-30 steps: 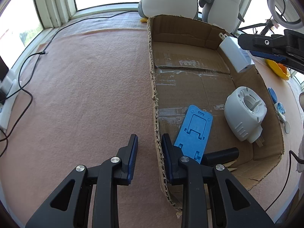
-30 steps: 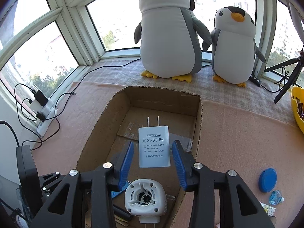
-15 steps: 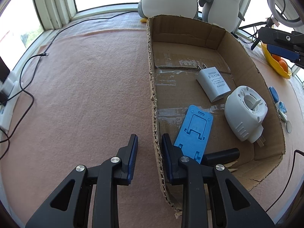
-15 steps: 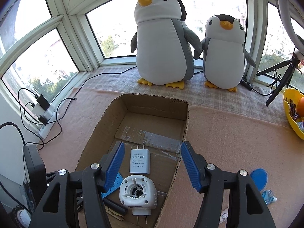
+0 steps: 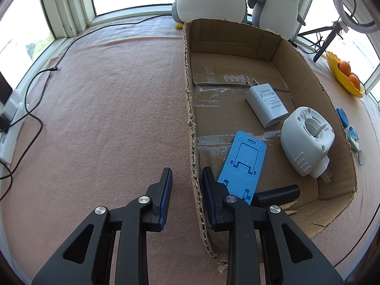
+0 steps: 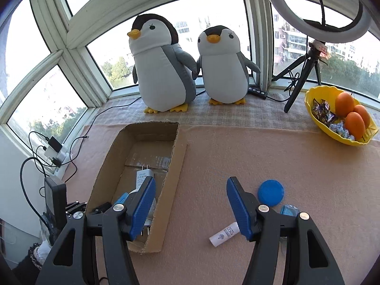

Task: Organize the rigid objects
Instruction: 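Move the right tool to the grey spoon and close on its handle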

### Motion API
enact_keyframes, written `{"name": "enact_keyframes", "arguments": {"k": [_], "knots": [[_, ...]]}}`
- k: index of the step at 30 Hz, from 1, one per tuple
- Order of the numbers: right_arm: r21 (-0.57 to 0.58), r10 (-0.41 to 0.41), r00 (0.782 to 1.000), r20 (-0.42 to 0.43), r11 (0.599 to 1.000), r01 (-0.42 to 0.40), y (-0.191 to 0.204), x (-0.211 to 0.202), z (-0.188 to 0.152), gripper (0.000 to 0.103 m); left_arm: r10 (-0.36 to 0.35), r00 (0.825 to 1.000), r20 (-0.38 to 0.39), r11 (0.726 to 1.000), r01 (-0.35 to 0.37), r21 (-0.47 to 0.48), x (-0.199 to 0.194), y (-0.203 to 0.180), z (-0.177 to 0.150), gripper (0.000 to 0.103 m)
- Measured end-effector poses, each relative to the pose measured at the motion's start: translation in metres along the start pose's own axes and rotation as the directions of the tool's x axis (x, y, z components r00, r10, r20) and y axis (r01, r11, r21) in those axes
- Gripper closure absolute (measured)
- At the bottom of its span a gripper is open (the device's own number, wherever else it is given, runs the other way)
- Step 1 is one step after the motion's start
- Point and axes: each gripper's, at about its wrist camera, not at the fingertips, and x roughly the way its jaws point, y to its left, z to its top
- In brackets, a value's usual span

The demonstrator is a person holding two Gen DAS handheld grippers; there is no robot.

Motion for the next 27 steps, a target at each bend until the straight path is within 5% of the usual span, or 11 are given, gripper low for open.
{"name": "enact_keyframes", "arguments": {"k": [15,27], "knots": [[0.096,-0.119,0.992,0.039,0.989,0.115,-0.059,-0.098,-0.041,0.045,-0.009,1.0,0.0,1.0,0.009,0.016,0.0,0.001,0.002,0.078],[0.054,-0.125,0.986,-0.108,0.99,0.132,-0.116,-0.032,-0.082,0.045,-0.006,1.0,0.0,1.0,0.006,0.017,0.0,0.001,0.002,0.078]]}}
